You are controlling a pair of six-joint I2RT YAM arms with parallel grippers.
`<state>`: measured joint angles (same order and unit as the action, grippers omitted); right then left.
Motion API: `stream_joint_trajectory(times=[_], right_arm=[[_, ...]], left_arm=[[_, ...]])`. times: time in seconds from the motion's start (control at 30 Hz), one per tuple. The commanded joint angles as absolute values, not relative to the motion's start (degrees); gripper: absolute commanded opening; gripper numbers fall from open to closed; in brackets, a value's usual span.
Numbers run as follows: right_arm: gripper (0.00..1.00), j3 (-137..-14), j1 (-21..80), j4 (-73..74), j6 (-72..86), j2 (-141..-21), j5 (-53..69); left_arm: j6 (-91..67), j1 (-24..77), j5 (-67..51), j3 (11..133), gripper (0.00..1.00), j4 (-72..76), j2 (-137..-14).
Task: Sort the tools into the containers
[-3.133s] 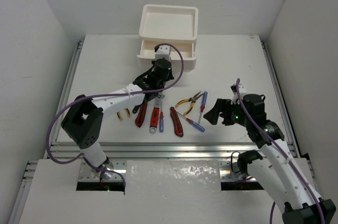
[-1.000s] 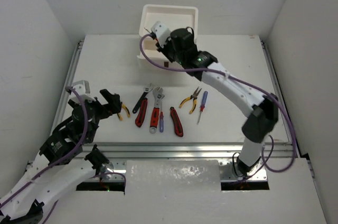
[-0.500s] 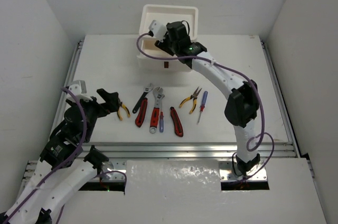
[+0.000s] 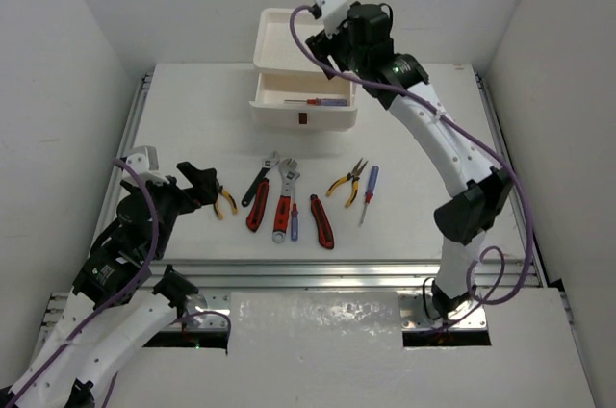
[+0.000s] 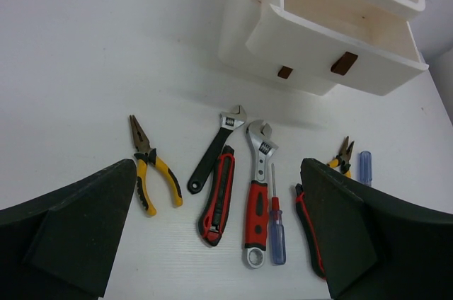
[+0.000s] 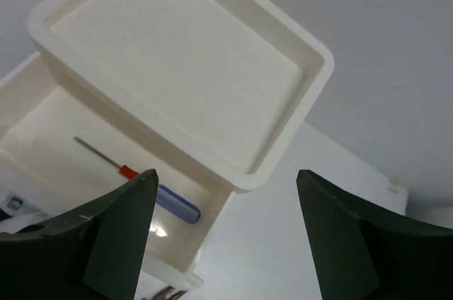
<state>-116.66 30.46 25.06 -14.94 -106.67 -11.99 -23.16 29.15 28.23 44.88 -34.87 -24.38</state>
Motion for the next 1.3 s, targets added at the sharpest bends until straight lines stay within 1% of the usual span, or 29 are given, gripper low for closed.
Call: stream_joint_trajectory(times=[0.0,0.03,0.07,0.13,0.17,0.2,0.27,0.33,0.37,0.4,0.53,0.73,0.83,0.87,1.07,1.17,1.27], right_arm=[[0.8,-129.3,27.2,46.6,6.6,-113.8,-19.5],[0.81,-128.9,26.0,51.3,11.6,-113.6,-17.9],[0.82,-119.0,25.0,52.8,15.0,-112.0,-17.4],[0.82,-102.5,25.0,45.9,21.9,-100.8,-19.3],[0.82,-86.9,25.0,37.2,23.7,-96.3,-19.0],[0.81,-80.7,25.0,33.3,26.9,-87.9,-19.4],[0.8,-67.1,24.9,25.9,29.6,-81.2,-20.6],[0.8,-62.0,24.7,22.8,31.8,-74.5,-21.9],[0.79,-58.5,24.0,22.4,32.2,-73.1,-21.5],[0.79,-57.5,23.6,22.2,32.7,-71.6,-21.4],[0.79,-56.3,22.4,21.5,31.8,-72.3,-20.2],[0.79,-60.3,19.7,25.0,32.3,-80.8,-16.5],[0.7,-59.9,19.6,22.8,32.8,-86.6,-16.3],[0.63,-59.8,19.5,22.2,33.0,-87.9,-15.9],[0.59,-62.0,19.2,19.4,34.1,-97.6,-13.2],[0.58,-61.3,19.2,18.3,35.0,-99.4,-12.0],[0.53,-59.3,19.1,16.4,35.9,-100.8,-11.3]], left_arm=[[-22.7,28.7,28.4,44.6,1.0,-32.6,-24.4],[-22.7,28.7,28.4,44.7,1.0,-32.6,-24.4],[-22.7,28.7,28.2,44.7,1.0,-32.5,-24.6],[-22.4,28.7,27.9,44.6,1.0,-32.3,-24.6],[-22.4,28.7,27.7,44.6,1.0,-32.3,-24.7],[-22.2,28.7,27.6,44.6,1.0,-32.3,-24.8],[-22.3,28.6,27.4,44.6,1.0,-32.3,-24.8],[-22.1,28.5,27.3,44.5,1.0,-32.2,-24.8],[-22.1,28.5,27.1,44.6,1.0,-32.1,-24.8],[-22.0,28.4,27.1,44.6,1.0,-32.0,-24.9],[-22.0,28.4,27.0,44.6,1.0,-32.1,-25.0],[-22.1,28.4,27.2,44.6,1.0,-32.2,-25.0],[-22.0,28.5,26.8,44.5,1.0,-32.0,-25.1],[-21.9,28.4,26.7,44.5,1.0,-32.0,-25.3],[-21.6,28.4,26.2,44.6,1.0,-31.8,-26.1],[-21.6,28.4,26.2,44.6,1.0,-31.9,-25.8],[-21.6,28.4,26.1,44.5,1.0,-31.7,-25.5]])
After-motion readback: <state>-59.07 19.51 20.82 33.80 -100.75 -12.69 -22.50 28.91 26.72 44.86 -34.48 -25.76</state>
